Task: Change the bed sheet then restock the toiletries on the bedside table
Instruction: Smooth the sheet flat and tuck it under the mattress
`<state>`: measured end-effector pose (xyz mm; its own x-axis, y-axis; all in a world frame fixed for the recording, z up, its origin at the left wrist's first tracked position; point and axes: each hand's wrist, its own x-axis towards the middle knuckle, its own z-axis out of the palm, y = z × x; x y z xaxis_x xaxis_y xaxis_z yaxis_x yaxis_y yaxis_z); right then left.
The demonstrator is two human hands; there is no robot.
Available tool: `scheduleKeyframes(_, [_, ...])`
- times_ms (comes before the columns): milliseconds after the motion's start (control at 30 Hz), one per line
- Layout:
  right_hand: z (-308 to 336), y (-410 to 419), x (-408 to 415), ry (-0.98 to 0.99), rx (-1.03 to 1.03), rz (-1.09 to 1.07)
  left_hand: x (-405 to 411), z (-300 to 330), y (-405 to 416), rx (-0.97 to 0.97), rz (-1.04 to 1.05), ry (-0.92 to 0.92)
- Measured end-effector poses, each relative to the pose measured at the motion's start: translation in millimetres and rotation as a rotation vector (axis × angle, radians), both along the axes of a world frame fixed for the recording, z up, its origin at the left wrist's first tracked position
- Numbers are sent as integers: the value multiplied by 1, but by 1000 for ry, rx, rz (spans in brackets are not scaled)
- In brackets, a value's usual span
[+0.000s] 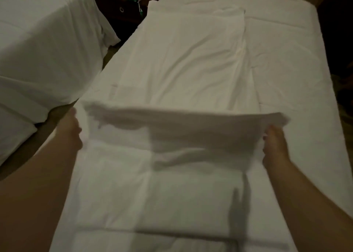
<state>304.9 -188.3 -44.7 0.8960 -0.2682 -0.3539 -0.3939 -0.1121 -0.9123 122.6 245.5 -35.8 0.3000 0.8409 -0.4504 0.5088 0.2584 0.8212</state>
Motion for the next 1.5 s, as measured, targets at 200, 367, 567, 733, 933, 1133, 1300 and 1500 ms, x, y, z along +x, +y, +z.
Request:
scheduleKeyframes(200, [-118, 76, -116, -301, -735, 903, -39, -123, -142, 750, -1073, 525])
scheduleKeyframes(367, [-184, 86, -158, -496, -989, 1319, -57, -196, -197, 951, -1486, 464])
scheduleKeyframes(567, [-197, -44, -95, -206, -1337, 886, -79, -206, -92, 915, -1102, 802])
scheduleKeyframes(733, [-191, -39, -157, -91, -1333, 689, -143, -195, -96, 818, -1002, 826])
scheduleKeyframes(933, [-197, 60, -270, -457, -966, 1127, -194, -201, -163, 906, -1101, 617])
scheduleKeyframes(1133, [-189, 14, -306, 237, -374, 270, -213, -159, -123, -16, 373, 428])
scheduleKeyframes(1300, [-169, 57, -278, 507, 568, -442, -199, -153, -90, -546, 626, -279])
scheduleKeyframes(1500, [-155, 68, -284, 472, 474, -409, -211, -135, -80, -507, 579, -248])
